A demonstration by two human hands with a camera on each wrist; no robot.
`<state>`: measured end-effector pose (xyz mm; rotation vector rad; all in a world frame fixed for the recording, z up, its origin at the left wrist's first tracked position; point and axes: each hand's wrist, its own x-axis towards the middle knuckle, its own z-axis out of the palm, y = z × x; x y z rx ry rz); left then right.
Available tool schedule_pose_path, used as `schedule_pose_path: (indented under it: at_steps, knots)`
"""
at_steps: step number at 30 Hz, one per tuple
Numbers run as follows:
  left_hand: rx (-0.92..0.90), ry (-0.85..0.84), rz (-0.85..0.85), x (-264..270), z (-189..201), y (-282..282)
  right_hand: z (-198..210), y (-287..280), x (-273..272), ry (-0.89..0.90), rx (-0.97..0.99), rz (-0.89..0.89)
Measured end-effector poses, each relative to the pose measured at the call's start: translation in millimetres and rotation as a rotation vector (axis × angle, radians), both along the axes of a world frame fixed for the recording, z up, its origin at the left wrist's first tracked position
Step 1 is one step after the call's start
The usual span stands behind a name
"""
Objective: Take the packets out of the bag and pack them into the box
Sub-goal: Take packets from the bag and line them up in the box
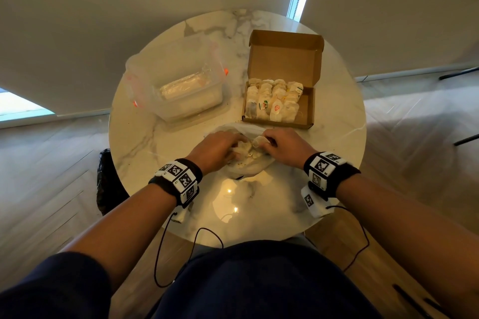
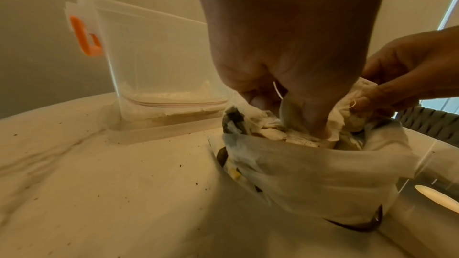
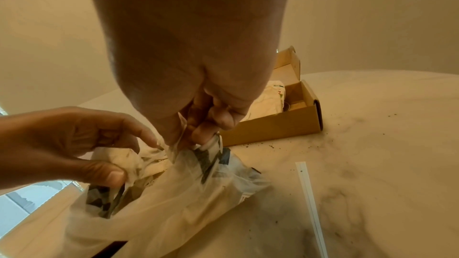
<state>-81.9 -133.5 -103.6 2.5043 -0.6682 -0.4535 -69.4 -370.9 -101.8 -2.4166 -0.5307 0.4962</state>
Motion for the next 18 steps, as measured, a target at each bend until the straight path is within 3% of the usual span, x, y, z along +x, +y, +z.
schedule_pose_path:
  at_steps: [4, 14, 18]
  knots:
    - [-0.153, 0.024, -0.057, 1.3, 1.0, -3.9, 3.3, 0.6, 0.5, 0.004, 0.032, -0.012]
    - [-0.235, 0.138, 0.276, 0.0, 6.5, -8.3, 15.9, 11.8, 3.6, 0.053, 0.082, 0.005]
    - [-0.245, 0.147, 0.311, 0.1, 8.0, -9.3, 20.1, 19.0, 3.4, 0.100, 0.140, 0.043]
